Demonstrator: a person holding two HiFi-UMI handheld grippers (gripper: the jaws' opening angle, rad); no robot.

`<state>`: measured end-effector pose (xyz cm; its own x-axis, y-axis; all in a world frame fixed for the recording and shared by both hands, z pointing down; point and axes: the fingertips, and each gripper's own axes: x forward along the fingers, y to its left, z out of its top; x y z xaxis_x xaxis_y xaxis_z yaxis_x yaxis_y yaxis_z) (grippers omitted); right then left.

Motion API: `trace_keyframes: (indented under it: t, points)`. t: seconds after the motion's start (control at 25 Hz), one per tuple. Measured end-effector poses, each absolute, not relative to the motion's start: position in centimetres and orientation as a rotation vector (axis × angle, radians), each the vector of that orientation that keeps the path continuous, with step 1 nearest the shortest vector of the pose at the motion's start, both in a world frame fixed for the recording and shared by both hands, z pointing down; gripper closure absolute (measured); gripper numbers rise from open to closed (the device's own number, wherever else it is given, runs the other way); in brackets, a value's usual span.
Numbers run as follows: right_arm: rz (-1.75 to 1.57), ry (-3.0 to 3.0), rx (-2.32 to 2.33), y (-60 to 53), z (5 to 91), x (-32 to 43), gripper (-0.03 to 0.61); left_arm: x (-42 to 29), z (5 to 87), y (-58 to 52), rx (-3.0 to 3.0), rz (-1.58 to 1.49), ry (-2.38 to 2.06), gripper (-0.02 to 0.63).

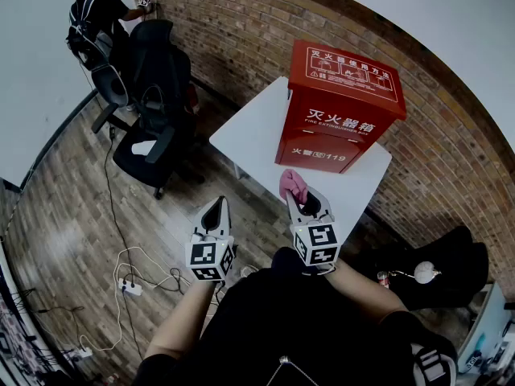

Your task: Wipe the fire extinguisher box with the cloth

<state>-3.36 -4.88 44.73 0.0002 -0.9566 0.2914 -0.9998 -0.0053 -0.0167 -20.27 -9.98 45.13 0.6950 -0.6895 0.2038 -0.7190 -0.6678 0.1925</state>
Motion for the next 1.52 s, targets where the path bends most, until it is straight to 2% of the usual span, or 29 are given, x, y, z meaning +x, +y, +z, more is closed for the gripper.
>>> trace_keyframes:
  t: [0.6, 1.08, 1.52]
  points:
    - [0.295, -2.011, 2.189, -5.5, 43.5, -0.4, 0.468, -18.6, 45.8, -10.3, 2.669, 0.173, -1.063, 0.586]
    - [0.052, -1.998, 2.294, -14.5, 38.9, 4.2, 0.468, -19.8, 46.3, -13.2, 2.613, 0.208, -1.169, 0.586]
    - [0.020, -1.972, 2.328, -20.3, 39.1, 6.3, 0.468, -19.1, 46.9, -15.8, 2.589, 0.245, -1.191, 0.586]
